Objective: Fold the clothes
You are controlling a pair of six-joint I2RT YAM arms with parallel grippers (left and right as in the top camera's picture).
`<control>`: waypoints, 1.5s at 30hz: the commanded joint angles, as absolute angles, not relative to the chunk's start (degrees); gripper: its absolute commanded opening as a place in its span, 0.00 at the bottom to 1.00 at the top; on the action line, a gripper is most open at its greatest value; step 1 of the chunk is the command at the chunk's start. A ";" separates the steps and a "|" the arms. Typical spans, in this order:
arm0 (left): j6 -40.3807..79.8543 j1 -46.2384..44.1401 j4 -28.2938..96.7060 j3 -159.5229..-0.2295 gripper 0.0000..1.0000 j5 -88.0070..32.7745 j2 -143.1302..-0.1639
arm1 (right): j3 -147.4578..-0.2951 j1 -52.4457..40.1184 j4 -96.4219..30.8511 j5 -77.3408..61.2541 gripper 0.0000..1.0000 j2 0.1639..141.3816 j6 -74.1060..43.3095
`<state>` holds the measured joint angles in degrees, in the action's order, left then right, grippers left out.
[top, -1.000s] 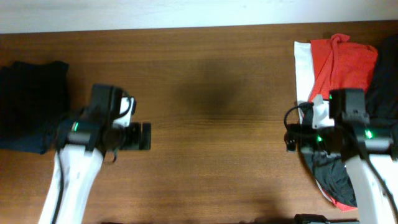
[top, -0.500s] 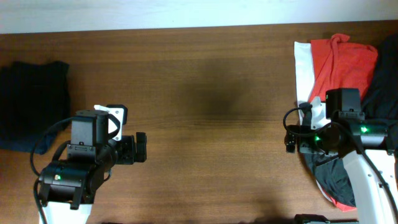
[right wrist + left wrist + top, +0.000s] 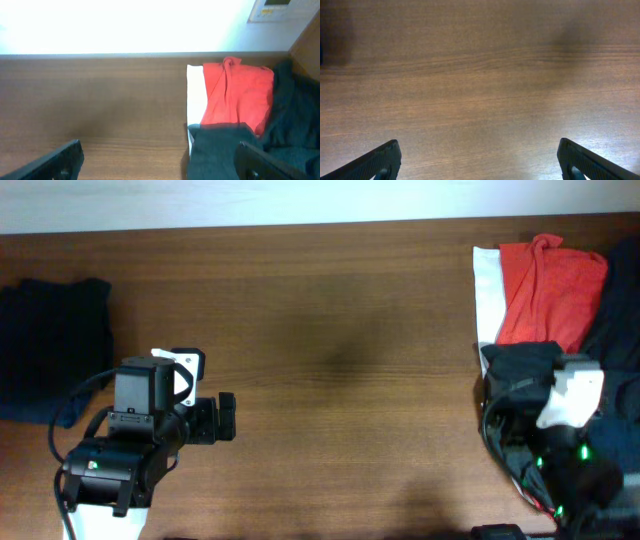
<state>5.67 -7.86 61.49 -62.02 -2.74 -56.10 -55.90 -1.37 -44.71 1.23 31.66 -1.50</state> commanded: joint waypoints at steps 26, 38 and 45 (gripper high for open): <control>6.22 -7.88 61.36 -61.56 0.99 -2.55 -55.96 | -0.32 3.46 -4.21 -3.86 0.99 0.19 2.37; 6.22 -7.88 61.34 -61.56 0.99 -2.55 -55.96 | -0.32 3.46 -4.19 -3.86 0.99 0.19 2.37; 6.22 -7.73 61.93 -61.56 0.99 -2.55 -55.55 | -0.32 3.46 -4.19 -3.86 0.99 0.19 2.37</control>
